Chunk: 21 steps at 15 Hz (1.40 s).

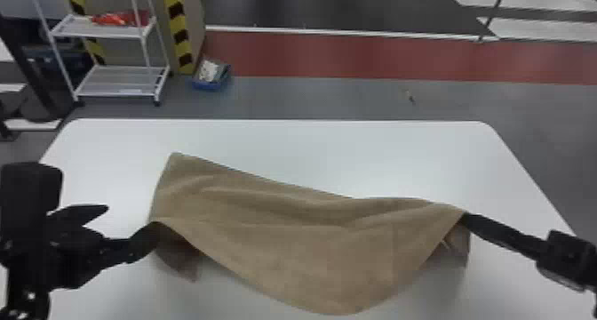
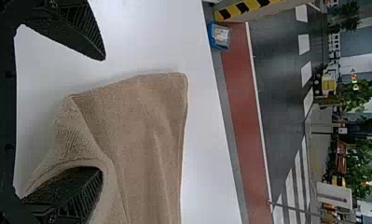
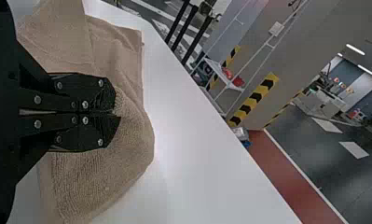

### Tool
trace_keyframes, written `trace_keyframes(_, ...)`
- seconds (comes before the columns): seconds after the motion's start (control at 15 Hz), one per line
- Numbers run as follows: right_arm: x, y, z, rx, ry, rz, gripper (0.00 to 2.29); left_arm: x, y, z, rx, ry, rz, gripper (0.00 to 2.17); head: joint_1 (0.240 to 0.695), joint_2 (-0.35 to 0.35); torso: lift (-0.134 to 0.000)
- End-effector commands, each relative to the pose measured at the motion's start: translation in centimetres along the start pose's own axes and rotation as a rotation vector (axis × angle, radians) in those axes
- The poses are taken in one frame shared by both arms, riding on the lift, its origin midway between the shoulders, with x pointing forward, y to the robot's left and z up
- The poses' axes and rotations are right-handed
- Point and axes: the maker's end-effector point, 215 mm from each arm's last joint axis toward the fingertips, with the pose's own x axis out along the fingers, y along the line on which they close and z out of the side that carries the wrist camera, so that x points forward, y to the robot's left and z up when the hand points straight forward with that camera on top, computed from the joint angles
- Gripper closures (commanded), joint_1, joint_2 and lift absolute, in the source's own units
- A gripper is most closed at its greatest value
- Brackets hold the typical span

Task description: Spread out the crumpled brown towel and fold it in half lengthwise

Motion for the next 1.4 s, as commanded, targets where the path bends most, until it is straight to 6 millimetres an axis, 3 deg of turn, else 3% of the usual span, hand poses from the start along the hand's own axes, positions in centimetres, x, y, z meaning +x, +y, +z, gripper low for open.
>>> trace_keyframes(0.0, 0.7, 1.5, -0.3, 0.009, 0.007, 0.054, 1.77, -0.1, 0.0, -0.2, -0.001, 0.004, 0.0, 0.08, 0.695, -0.075, -0.125)
trace_keyframes(0.13, 2.5, 2.3, -3.2, -0.004, 0.091, 0.064, 1.77, 0.0, -0.3, -0.4, -0.001, 0.007, -0.005, 0.08, 0.695, -0.065, -0.125)
trace_keyframes(0.27, 5.1, 3.0, -3.5, -0.148, 0.127, 0.045, 1.77, -0.1, -0.4, -0.6, -0.002, 0.011, -0.006, 0.08, 0.695, -0.038, -0.125)
trace_keyframes(0.47, 7.9, 5.9, -2.8, -0.282, 0.124, 0.093, 1.76, -0.3, -0.6, -1.0, -0.002, 0.017, -0.008, 0.08, 0.695, 0.019, -0.125)
trace_keyframes(0.53, 8.7, 6.3, -3.1, -0.306, 0.141, 0.088, 1.46, -0.4, -0.6, -1.2, -0.001, 0.019, -0.008, 0.08, 0.695, 0.03, -0.125)
trace_keyframes(0.67, 9.7, 6.2, -4.5, -0.352, 0.188, 0.057, 0.04, -0.5, -0.6, -1.2, 0.0, 0.019, -0.007, 0.08, 0.695, 0.058, -0.125)
trace_keyframes(0.73, 10.1, 5.9, -5.5, -0.374, 0.22, 0.035, 0.0, -0.5, -0.7, -1.1, 0.001, 0.017, -0.007, 0.08, 0.695, 0.068, -0.125)
trace_keyframes(0.87, 10.0, 4.5, -6.9, -0.391, 0.25, -0.035, 0.03, -0.6, -1.0, -0.9, 0.003, 0.014, -0.01, 0.08, 0.695, 0.08, -0.125)
trace_keyframes(1.0, 8.4, 4.0, -6.0, -0.428, 0.219, -0.081, 0.05, -0.6, -1.0, -1.0, 0.003, 0.016, -0.011, 0.08, 0.695, 0.079, -0.125)
trace_keyframes(1.13, 5.9, 3.9, -3.6, -0.623, 0.155, -0.119, 0.07, -0.5, -1.1, -1.0, 0.004, 0.016, -0.012, 0.08, 0.695, 0.066, -0.125)
trace_keyframes(1.33, 3.3, 3.7, -3.6, -0.911, 0.167, -0.183, 0.09, -0.4, -1.4, -1.0, 0.007, 0.016, -0.017, 0.08, 0.695, 0.016, -0.125)
